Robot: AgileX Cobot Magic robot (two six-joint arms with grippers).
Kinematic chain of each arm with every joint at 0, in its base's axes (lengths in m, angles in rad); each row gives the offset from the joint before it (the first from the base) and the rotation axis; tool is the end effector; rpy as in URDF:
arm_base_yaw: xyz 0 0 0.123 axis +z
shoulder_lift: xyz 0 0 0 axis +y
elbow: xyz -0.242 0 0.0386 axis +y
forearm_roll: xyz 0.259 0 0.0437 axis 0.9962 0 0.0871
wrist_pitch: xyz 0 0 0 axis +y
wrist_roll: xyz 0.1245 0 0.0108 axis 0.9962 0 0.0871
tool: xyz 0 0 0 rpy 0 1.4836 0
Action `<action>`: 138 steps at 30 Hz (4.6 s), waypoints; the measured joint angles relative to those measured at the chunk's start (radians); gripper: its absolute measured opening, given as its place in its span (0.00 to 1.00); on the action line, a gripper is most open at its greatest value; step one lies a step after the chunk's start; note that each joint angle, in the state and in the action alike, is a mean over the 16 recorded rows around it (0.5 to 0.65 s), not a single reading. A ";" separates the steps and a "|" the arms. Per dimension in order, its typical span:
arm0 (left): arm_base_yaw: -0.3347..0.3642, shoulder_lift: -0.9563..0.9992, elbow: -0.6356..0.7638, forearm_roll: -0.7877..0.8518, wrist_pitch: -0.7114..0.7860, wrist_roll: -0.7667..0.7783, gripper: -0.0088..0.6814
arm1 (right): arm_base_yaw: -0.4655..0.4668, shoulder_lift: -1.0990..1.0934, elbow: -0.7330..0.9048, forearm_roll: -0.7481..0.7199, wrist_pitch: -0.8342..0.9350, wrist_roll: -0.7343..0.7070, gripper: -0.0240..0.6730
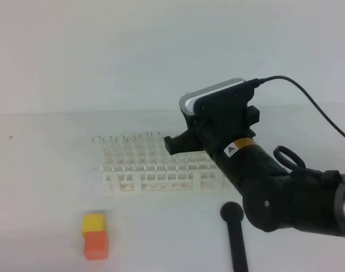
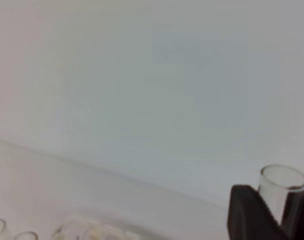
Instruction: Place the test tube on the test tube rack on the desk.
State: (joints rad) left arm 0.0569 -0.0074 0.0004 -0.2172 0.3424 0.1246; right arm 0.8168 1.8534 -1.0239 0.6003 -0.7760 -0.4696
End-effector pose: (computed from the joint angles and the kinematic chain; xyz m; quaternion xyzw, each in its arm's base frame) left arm 0.1377 -0.0012 0.1755 -0.0316 0.7861 -0.0357 0.6163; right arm 0.3278 0.2769 0.1760 -0.1617 0.7086 0.1263 0.6751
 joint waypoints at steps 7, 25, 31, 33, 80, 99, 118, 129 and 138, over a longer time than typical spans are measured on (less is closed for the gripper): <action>0.000 0.000 0.000 0.059 -0.001 -0.063 0.01 | 0.009 0.021 0.000 0.012 -0.022 -0.007 0.22; -0.051 0.000 0.000 0.083 -0.001 -0.072 0.01 | 0.026 0.099 -0.001 0.040 -0.088 -0.008 0.22; -0.084 0.000 0.000 0.083 0.001 -0.072 0.01 | 0.030 0.124 -0.001 0.041 -0.133 0.015 0.22; -0.089 0.000 0.000 0.083 0.001 -0.072 0.01 | 0.031 0.130 -0.002 0.041 -0.147 0.024 0.22; -0.092 0.000 0.000 0.083 0.002 -0.072 0.01 | 0.062 0.182 -0.015 0.079 -0.233 0.015 0.22; -0.092 0.000 0.000 0.083 0.002 -0.072 0.01 | 0.069 0.163 -0.010 0.093 -0.233 -0.004 0.22; -0.092 0.000 0.000 0.083 0.002 -0.072 0.01 | 0.071 0.140 -0.004 0.118 -0.200 -0.023 0.22; -0.092 0.001 0.000 0.083 0.002 -0.072 0.01 | 0.071 0.151 -0.005 0.121 -0.211 0.007 0.22; -0.092 0.001 0.000 0.083 0.002 -0.072 0.01 | 0.071 0.157 -0.007 0.121 -0.221 0.010 0.22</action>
State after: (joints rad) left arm -0.0355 -0.0068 0.0004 -0.1337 0.3442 0.0524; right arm 0.8876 2.0105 -1.0307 0.7212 -0.9966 -0.4594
